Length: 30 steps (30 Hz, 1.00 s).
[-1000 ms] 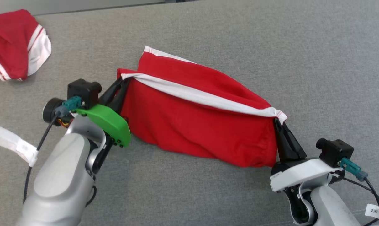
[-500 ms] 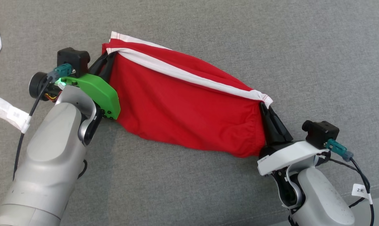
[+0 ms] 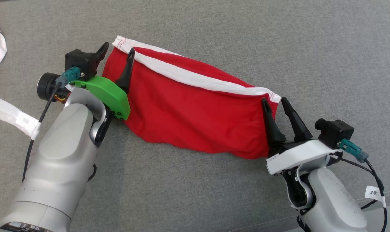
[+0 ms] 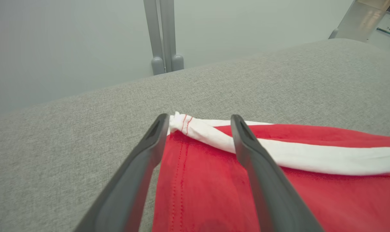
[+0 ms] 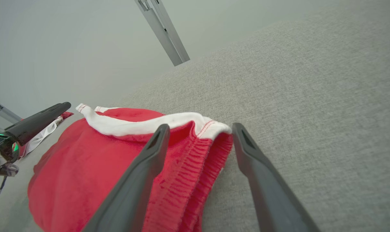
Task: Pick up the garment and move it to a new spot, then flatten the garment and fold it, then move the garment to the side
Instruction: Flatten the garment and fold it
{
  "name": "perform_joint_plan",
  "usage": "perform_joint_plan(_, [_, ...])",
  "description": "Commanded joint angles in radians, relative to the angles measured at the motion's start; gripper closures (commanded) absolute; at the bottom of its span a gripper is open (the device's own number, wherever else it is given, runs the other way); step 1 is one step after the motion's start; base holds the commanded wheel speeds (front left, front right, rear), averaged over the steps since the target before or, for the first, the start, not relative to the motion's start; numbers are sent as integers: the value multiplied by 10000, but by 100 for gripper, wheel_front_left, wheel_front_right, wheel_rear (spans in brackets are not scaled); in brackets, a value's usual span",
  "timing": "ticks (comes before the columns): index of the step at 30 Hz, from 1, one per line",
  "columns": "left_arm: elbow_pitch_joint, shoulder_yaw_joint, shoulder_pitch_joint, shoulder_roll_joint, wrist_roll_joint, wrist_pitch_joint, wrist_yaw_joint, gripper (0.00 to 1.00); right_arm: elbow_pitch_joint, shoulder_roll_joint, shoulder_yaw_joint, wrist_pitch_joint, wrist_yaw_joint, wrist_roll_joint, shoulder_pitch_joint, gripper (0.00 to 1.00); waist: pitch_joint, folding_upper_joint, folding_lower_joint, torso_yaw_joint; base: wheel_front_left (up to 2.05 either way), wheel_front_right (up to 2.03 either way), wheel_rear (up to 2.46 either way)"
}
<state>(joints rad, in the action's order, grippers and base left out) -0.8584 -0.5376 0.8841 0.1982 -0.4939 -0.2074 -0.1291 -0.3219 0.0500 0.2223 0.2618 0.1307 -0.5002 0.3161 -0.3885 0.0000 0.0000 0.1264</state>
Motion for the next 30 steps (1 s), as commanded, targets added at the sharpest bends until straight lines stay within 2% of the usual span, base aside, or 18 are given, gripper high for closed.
perform_joint_plan(1, [-38, -57, -156, -44, -88, -129, -8, 0, 129, 10, -92, 40, 1, 6, -165, 0, 132, 0, 0, -104, 0, 0, 0])
perform_joint_plan(10, [374, -324, -1186, 208, -645, -247, -9, 0, 966, 14, -1088, 39, 2, 753, -1372, 0, 903, 0, 0, -526, 0, 0, 0])
perform_joint_plan(18, [529, -578, -1593, 546, -1209, 1027, -10, 0, 1656, 12, -1674, -71, 1, 1433, -2134, 0, 1340, 0, 0, -626, 0, 0, 0])
perform_joint_plan(24, [604, -673, -1229, 610, -1647, 2133, -10, 0, 2188, 12, -1676, -329, 2, 1441, -2201, 0, 1062, 0, 0, -382, 0, 0, 0])
perform_joint_plan(30, [319, -603, -1003, 719, -1810, 2672, 131, 0, 2299, 13, -1594, -382, 2, 1357, -2209, 0, 773, 0, 0, -71, 0, 0, 0])
